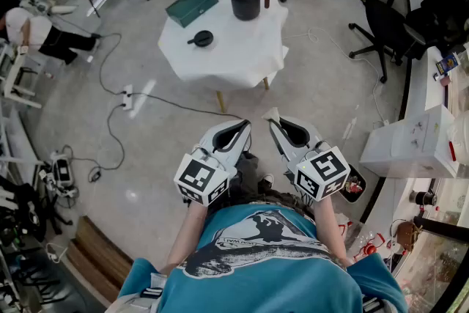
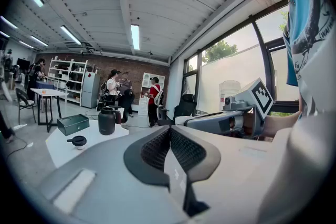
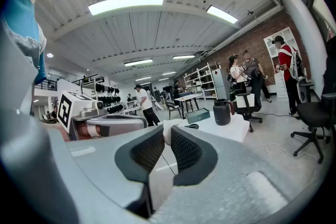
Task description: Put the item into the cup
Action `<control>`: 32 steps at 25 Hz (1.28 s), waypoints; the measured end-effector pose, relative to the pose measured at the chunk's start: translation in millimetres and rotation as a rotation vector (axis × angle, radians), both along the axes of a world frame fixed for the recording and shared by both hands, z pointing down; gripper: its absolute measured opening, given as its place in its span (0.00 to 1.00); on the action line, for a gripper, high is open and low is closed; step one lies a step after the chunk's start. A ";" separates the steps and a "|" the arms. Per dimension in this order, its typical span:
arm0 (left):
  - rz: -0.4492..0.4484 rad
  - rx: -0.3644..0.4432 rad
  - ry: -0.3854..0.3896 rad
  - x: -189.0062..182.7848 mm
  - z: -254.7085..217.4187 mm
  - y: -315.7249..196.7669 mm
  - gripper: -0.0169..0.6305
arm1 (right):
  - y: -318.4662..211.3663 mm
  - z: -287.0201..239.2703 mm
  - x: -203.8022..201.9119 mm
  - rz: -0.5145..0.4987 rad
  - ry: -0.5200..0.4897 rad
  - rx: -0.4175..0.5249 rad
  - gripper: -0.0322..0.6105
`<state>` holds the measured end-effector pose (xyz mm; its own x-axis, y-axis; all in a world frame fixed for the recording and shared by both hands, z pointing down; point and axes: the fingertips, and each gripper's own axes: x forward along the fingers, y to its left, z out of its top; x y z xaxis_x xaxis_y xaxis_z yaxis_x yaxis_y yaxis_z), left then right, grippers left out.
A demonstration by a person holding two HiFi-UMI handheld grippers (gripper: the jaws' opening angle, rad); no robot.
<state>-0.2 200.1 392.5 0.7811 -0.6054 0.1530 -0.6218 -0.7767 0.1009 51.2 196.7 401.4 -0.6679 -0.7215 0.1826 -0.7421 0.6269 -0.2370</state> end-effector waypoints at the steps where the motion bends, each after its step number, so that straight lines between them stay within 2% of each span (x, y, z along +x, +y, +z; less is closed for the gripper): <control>1: -0.001 -0.001 0.001 0.5 0.8 -0.9 0.05 | -0.9 1.0 0.7 -0.001 -0.001 -0.001 0.11; 17: -0.022 -0.012 -0.024 12.8 2.7 -5.0 0.05 | -1.5 8.9 25.1 0.039 -0.015 0.001 0.11; 23: -0.028 -0.019 -0.049 18.6 1.1 -9.9 0.05 | -4.4 10.1 36.0 0.049 -0.054 -0.009 0.11; 32: -0.036 -0.026 -0.056 19.2 1.5 -26.9 0.05 | -31.5 15.1 49.4 0.073 -0.085 -0.021 0.11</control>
<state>19.0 173.2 393.9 0.7488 -0.6280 0.2117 -0.6542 -0.7515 0.0847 100.5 165.2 416.4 -0.6269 -0.7658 0.1432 -0.7627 0.5659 -0.3131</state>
